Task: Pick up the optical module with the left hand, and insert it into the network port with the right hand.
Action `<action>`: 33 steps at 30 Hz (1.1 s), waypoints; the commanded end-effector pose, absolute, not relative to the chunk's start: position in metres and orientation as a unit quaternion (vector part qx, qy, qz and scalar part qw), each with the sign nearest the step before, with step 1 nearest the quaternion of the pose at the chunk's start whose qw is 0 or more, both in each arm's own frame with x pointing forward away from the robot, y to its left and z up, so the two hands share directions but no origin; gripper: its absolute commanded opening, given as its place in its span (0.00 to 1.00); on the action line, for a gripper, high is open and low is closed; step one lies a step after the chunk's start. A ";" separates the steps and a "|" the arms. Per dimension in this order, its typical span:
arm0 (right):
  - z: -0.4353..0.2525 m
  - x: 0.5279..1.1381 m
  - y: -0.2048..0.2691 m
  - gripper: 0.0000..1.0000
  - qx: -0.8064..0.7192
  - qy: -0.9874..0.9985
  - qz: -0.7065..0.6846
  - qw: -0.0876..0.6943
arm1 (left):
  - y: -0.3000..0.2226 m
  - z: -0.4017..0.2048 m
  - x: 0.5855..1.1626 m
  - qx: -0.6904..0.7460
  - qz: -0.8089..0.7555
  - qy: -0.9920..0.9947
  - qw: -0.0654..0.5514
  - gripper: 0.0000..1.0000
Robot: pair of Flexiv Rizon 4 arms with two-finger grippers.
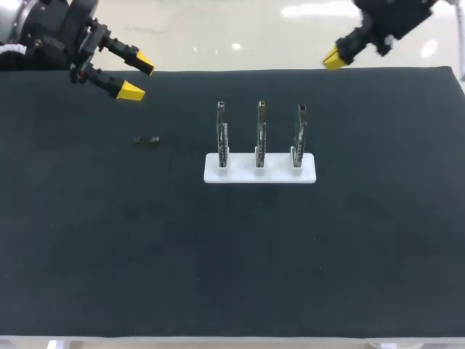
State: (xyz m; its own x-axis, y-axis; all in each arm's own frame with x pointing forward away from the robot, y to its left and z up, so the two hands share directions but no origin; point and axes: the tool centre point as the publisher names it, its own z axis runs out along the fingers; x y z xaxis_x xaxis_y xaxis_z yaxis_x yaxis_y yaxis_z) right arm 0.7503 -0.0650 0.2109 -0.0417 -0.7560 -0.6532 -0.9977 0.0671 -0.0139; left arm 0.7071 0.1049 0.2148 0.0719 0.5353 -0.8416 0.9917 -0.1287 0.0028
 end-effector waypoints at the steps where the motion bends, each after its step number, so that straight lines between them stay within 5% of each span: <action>1: 0.215 0.748 -0.087 0.00 -0.645 0.676 0.241 0.262 | 0.104 0.215 0.707 0.660 -0.359 0.580 0.316 1.00; 5: 0.215 0.749 -0.095 0.00 -0.652 0.670 0.241 0.262 | 0.104 0.215 0.707 0.660 -0.359 0.580 0.316 1.00; 6: 0.216 0.750 -0.095 0.90 -0.652 0.669 0.242 0.262 | 0.104 0.215 0.707 0.660 -0.359 0.580 0.316 1.00; 7: 0.216 0.750 -0.095 1.00 -0.652 0.669 0.242 0.262 | 0.104 0.215 0.707 0.660 -0.359 0.580 0.316 1.00; 33: 0.216 0.750 -0.095 1.00 -0.652 0.669 0.242 0.262 | 0.104 0.215 0.707 0.660 -0.359 0.580 0.316 1.00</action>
State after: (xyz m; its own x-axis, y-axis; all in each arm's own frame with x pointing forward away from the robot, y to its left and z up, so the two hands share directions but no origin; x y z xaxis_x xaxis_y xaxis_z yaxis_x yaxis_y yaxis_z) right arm 0.7488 -0.0956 0.2158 -0.0127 -0.7467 -0.6650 -0.9993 0.0335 -0.0186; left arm 0.7071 0.1049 0.2148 0.0719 0.5353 -0.8416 0.9917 -0.1287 0.0028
